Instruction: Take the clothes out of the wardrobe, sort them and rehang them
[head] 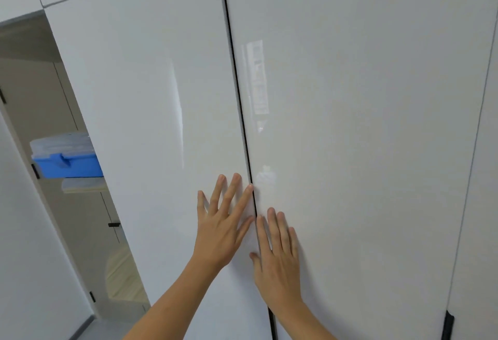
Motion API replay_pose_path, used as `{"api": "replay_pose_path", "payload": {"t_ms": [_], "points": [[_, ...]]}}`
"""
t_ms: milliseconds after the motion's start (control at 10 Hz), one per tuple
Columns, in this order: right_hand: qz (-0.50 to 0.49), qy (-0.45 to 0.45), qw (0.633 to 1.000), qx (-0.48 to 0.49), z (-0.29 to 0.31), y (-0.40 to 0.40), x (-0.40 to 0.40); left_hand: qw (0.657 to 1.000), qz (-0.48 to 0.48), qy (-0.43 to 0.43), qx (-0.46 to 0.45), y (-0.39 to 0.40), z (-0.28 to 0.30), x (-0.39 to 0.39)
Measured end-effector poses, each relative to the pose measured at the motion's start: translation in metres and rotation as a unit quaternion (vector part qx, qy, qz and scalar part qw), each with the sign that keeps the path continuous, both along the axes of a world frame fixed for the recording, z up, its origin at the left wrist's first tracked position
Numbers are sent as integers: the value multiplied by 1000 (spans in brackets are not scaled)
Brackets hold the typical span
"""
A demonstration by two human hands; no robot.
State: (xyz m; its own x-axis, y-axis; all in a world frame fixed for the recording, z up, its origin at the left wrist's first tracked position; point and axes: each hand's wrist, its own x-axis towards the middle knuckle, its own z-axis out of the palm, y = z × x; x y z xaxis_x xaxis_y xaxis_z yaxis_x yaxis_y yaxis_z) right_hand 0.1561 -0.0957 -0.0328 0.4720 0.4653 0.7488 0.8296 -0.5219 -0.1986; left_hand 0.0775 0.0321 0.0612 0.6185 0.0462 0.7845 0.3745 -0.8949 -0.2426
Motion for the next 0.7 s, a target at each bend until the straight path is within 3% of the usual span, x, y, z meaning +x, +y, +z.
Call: {"api": "replay_pose_path", "payload": {"t_ms": [400,500,600,700], "points": [[-63,-36,997,-35,-5,10,-2,1000,-20,4,-2,13,-10,11],[-35,-28,997,-56,13,-9,-12,996,-55,36,-53,6,-1,-5],[58,24,998,-11,25,-51,-23,974,-131,57,-177,5,-4,-48],[123,102,977,138,44,-106,-59,946,-178,10,-270,14,19,-105]]}}
